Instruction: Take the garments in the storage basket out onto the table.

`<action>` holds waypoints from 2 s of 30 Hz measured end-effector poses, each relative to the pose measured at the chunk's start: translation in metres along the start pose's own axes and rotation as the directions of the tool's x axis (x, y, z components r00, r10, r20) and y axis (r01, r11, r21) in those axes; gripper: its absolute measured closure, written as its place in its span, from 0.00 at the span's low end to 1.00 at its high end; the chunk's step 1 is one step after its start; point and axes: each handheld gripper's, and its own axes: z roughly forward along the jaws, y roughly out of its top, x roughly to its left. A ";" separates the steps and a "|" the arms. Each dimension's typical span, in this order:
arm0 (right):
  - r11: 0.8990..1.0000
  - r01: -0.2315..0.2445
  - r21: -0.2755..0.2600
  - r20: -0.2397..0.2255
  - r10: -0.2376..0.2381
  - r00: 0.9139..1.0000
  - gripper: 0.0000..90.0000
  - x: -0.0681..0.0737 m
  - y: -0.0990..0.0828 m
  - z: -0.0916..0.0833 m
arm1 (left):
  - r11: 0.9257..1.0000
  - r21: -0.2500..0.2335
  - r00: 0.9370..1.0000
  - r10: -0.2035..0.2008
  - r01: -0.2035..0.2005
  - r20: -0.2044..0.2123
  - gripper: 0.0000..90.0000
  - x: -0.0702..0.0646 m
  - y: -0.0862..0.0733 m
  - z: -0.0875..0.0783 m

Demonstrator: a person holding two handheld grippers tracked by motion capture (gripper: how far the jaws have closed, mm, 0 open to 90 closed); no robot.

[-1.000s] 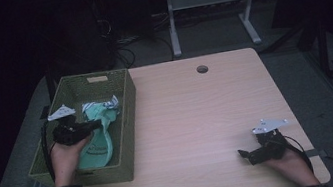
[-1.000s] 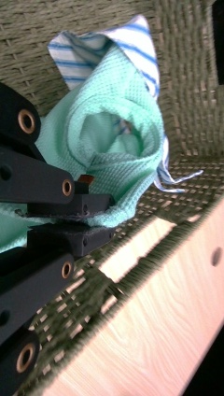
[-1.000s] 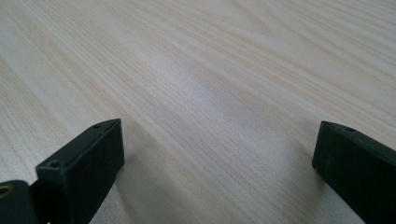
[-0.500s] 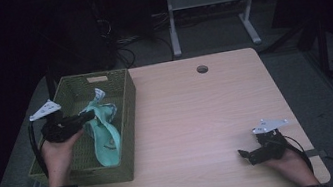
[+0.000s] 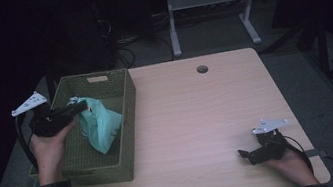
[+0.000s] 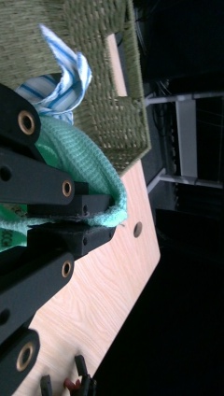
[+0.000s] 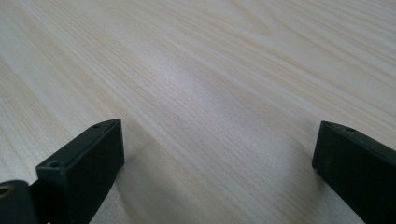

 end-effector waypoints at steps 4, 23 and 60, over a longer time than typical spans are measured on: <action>1.000 -0.002 0.001 0.001 0.002 1.000 0.02 0.000 0.000 0.000 | 1.000 -0.010 1.000 0.005 -0.005 0.012 0.96 -0.003 0.006 0.000; 1.000 -0.006 0.003 0.000 0.006 1.000 0.02 0.000 0.000 0.000 | 0.998 -0.015 0.994 0.065 -0.064 0.092 0.96 -0.032 0.049 0.005; 1.000 -0.006 0.003 -0.001 0.006 1.000 0.02 0.000 0.000 0.000 | 0.988 -0.032 0.936 0.154 -0.152 0.317 0.95 -0.107 0.074 0.072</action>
